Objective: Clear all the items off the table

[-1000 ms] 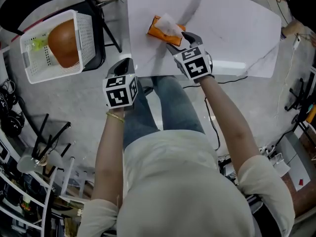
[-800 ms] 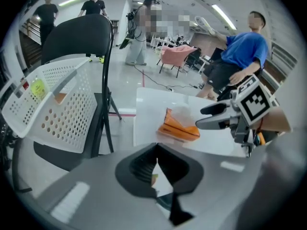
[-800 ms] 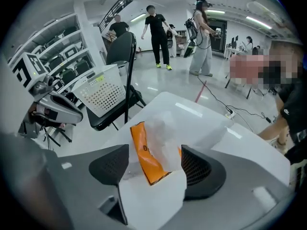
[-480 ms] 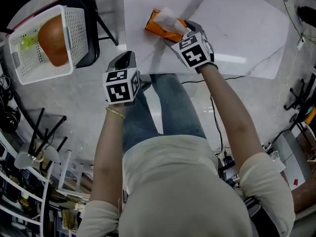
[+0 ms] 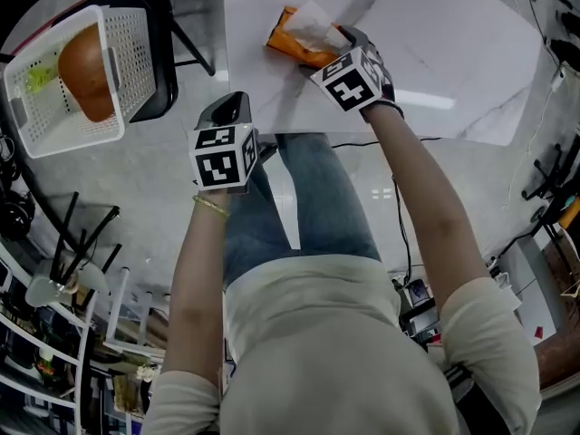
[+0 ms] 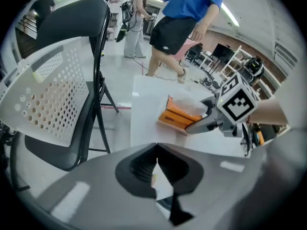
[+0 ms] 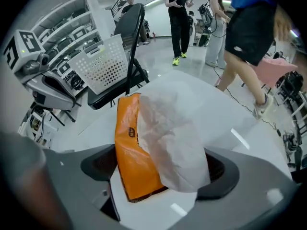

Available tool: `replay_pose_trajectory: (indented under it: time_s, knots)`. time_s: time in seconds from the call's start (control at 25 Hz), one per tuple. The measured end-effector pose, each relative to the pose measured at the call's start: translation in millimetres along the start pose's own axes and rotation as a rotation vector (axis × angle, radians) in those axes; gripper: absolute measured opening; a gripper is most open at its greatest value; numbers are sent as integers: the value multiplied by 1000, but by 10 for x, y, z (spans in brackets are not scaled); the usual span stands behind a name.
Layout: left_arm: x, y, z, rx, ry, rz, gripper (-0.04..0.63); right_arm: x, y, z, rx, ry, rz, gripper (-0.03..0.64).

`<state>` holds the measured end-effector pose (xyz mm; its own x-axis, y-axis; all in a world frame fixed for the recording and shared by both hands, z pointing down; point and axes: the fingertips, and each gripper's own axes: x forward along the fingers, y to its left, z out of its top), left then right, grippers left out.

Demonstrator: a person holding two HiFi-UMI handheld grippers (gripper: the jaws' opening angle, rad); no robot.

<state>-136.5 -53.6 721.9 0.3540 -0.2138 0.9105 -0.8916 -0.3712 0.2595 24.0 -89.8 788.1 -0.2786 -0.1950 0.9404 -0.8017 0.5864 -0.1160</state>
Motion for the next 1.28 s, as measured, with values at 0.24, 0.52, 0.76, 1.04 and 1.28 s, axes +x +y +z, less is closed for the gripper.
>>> replay_pose_trajectory:
  time_s: [0.24, 0.52, 0.76, 1.04, 1.28]
  knots:
    - [15, -30, -31, -5, 6, -1, 9, 55, -84, -4, -31, 16, -30, 482]
    - [-10, -79, -62, -6, 10, -10, 9, 62, -77, -24, -54, 44, -39, 440]
    - [-81, -121, -29, 8, 8, -16, 9, -63, -36, 2, -118, 73, -78, 318]
    - [-220, -63, -7, 22, 5, -16, 9, -231, 40, 9, -55, 80, -112, 290]
    - [-355, -7, -5, 32, 9, -23, 9, -445, 143, 58, -19, 74, -137, 290]
